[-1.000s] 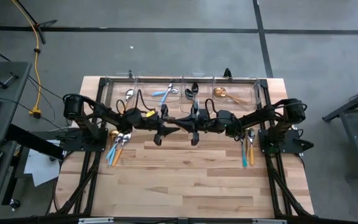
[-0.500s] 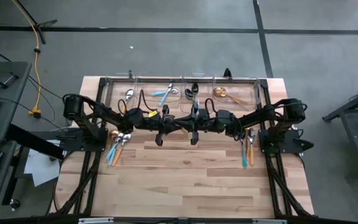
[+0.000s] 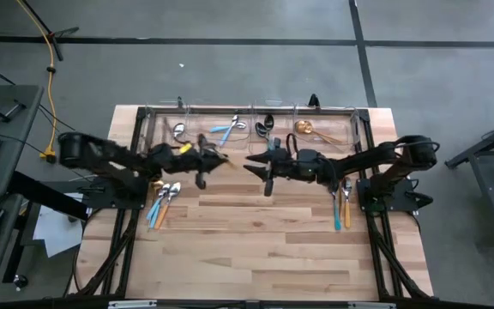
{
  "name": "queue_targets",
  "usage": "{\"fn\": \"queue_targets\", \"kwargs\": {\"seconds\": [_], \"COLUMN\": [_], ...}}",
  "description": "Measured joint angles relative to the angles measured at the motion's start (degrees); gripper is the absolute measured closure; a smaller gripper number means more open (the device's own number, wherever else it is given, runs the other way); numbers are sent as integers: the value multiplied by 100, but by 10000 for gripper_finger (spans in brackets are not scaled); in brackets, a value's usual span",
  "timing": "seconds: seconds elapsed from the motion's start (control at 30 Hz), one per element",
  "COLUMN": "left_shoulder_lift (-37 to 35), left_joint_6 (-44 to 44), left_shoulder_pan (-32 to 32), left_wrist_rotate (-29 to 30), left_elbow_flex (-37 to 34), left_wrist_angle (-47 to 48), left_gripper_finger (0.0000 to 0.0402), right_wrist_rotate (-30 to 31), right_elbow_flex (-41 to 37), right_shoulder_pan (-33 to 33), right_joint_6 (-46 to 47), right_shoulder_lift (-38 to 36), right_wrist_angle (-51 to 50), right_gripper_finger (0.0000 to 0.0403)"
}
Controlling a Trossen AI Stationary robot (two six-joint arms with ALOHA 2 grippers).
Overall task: Sort silverware by color (type)
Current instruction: Put the yellow spoon into the left transparent bin
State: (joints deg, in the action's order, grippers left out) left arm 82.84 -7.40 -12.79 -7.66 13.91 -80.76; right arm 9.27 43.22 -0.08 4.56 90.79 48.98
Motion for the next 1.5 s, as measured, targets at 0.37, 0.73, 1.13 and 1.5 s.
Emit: {"fn": "queue_targets", "kwargs": {"seconds": [0.37,0.73,1.13,1.5], "left_shoulder_lift": [-2006,-2479,-2477,-2477], "left_joint_6": [-391,161,211,260], "left_shoulder_pan": [-413,-104,-23,-23], "left_wrist_rotate": [326,-59,-33,-30], "left_elbow_flex": [-853,-313,-299,-299], "left_wrist_angle": [1276,2965,2977,2977], "left_gripper_finger": [384,384,384,384], "right_wrist_rotate": [1290,1198,1181,1190], "right_elbow_flex": [0,0,0,0], "right_shoulder_pan": [2,186,237,236], "right_joint_6": [-378,-600,-610,-610], "right_shoulder_lift": [-637,-967,-967,-964], "right_wrist_angle": [-2116,-2748,-2735,-2735], "right_gripper_finger": [230,231,231,231]}}
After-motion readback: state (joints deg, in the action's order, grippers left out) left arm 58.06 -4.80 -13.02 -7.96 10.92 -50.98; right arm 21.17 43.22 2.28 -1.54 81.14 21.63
